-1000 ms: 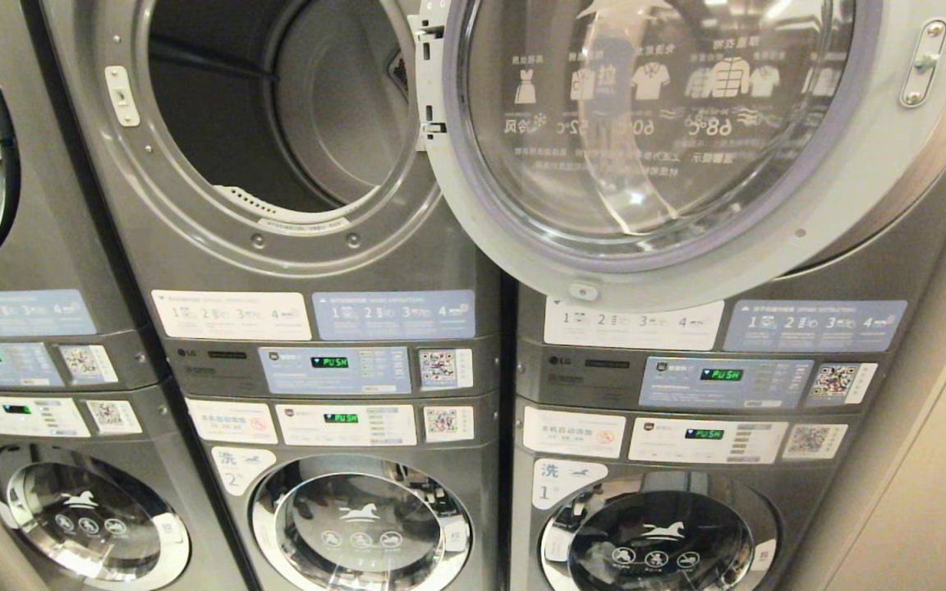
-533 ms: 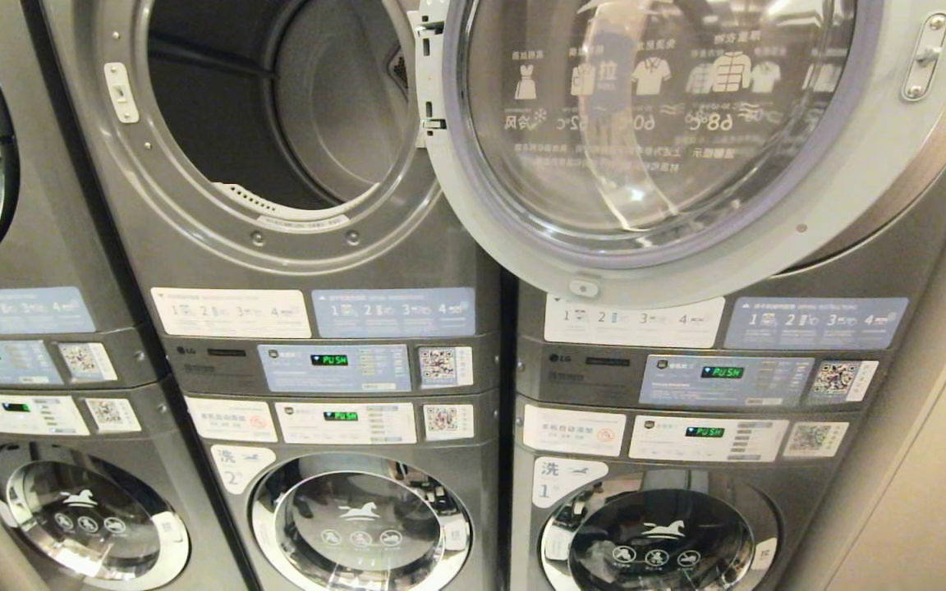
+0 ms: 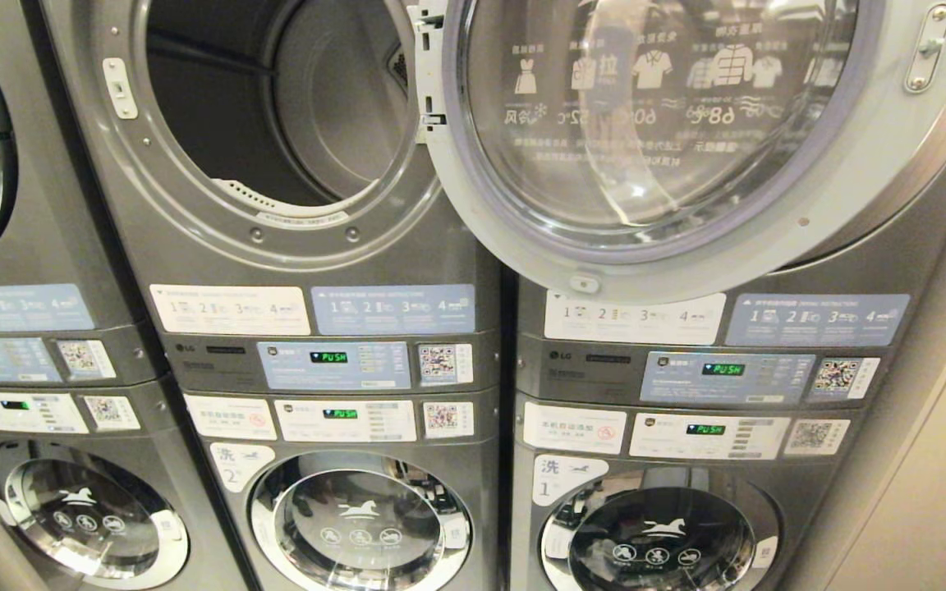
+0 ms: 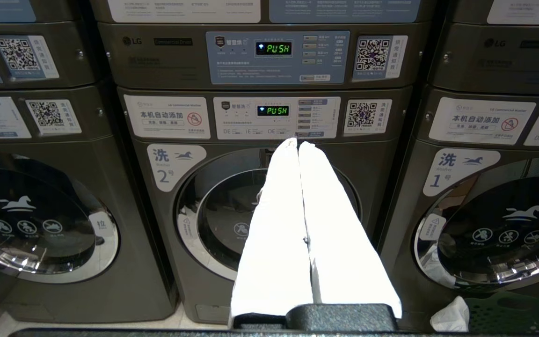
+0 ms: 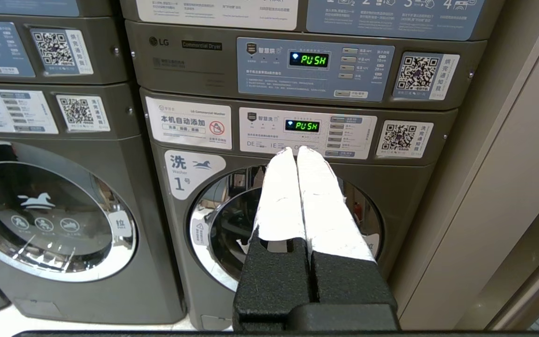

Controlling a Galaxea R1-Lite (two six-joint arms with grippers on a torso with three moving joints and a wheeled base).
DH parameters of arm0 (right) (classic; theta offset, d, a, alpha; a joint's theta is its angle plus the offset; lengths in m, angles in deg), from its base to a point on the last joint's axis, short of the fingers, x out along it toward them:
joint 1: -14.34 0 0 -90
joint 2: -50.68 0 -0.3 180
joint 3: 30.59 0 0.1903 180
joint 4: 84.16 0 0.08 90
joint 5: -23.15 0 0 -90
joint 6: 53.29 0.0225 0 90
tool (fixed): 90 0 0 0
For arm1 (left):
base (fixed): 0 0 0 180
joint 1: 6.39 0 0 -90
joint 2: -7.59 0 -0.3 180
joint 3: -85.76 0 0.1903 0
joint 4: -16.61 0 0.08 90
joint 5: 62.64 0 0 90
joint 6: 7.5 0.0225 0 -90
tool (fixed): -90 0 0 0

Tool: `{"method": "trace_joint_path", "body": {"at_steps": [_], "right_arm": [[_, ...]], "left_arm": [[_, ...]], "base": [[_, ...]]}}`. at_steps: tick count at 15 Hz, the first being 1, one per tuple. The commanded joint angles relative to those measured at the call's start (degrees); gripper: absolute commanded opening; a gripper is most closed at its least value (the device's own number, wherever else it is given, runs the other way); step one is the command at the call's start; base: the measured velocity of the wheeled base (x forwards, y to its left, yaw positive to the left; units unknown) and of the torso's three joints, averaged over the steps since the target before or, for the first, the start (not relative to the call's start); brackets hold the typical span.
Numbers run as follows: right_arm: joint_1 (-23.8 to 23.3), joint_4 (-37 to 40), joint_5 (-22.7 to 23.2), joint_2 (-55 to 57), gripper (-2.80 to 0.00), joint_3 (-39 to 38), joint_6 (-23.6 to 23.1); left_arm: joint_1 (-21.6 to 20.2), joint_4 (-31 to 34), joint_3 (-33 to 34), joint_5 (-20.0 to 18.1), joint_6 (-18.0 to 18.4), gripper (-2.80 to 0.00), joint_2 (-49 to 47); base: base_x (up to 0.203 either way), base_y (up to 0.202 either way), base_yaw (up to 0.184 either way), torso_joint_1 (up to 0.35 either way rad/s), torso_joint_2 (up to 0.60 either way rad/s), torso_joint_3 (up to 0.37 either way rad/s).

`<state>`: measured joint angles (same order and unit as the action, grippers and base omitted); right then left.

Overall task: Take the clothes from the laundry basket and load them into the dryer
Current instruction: Take the clothes out of the basket

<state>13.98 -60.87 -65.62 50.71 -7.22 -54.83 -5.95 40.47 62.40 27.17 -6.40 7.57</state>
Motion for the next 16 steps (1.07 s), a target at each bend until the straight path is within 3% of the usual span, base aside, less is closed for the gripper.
{"method": "trace_joint_path", "body": {"at_steps": [1,9,16], "right_arm": [[0.0,-0.01,0.0,-0.02,-2.8,0.0,-0.05],[0.0,-0.01,-1.51,-0.02,-2.8,0.0,1.61],[0.0,0.1,0.97,-0.02,-2.8,0.0,-5.36]], "left_arm": [[0.0,0.04,0.0,0.01,0.01,-2.8,0.06],[0.0,-0.05,0.0,0.01,-0.04,-2.8,0.11],[0.0,-0.05,0.0,0.01,-0.04,-2.8,0.02]], "base": [[0.0,0.0,0.0,-0.044,0.11,0.048],[0.0,0.0,0.0,-0.058,0.12,0.067],[0.0,0.0,0.0,-0.054,0.11,0.06]]}}
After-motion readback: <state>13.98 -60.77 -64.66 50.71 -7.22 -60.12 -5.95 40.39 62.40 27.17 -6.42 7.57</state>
